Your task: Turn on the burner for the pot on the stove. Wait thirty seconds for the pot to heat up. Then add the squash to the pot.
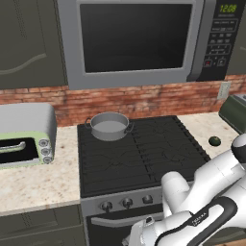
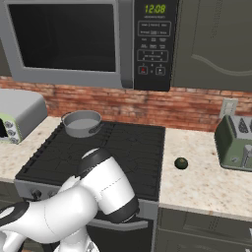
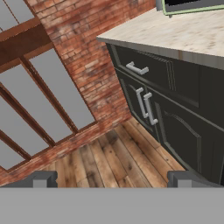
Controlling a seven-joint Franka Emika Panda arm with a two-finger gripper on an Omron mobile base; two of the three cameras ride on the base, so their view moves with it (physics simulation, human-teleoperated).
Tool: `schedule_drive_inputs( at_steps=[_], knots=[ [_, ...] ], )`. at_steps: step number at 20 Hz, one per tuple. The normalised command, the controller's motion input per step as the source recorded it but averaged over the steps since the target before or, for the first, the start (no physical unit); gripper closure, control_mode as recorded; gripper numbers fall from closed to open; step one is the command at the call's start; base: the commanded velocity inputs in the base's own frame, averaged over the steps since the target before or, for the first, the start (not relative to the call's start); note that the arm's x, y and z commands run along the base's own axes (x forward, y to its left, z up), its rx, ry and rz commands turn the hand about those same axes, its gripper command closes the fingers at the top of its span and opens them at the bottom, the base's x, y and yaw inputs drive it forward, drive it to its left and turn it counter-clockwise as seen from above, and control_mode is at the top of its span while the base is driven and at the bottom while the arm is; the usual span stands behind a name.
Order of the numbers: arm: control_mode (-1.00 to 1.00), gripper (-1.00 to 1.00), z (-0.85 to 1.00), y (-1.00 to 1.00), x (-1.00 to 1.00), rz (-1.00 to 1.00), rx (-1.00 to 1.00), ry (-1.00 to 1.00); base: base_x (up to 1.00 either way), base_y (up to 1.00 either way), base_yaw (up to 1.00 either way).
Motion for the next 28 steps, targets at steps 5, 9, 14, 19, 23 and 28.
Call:
schedule_drive_inputs(
  at_steps=[5, 9, 14, 19, 23, 28],
  knots=[
    [-1.00, -1.00, 0.00, 0.00, 0.00, 0.00, 0.00, 0.00, 0.00, 0.00, 0.00],
    [-1.00, -1.00, 0.00, 0.00, 0.00, 0.00, 0.00, 0.00, 0.00, 0.00, 0.00],
    [-1.00, -1.00, 0.00, 0.00, 0.00, 0.00, 0.00, 0.00, 0.00, 0.00, 0.00],
    [-1.00, -1.00, 0.00, 0.00, 0.00, 0.00, 0.00, 0.00, 0.00, 0.00, 0.00],
    [-1.00, -1.00, 0.00, 0.00, 0.00, 0.00, 0.00, 0.00, 0.00, 0.00, 0.00],
    [-1.00, -1.00, 0.00, 0.00, 0.00, 0.00, 0.00, 0.00, 0.00, 0.00, 0.00]
  ],
)
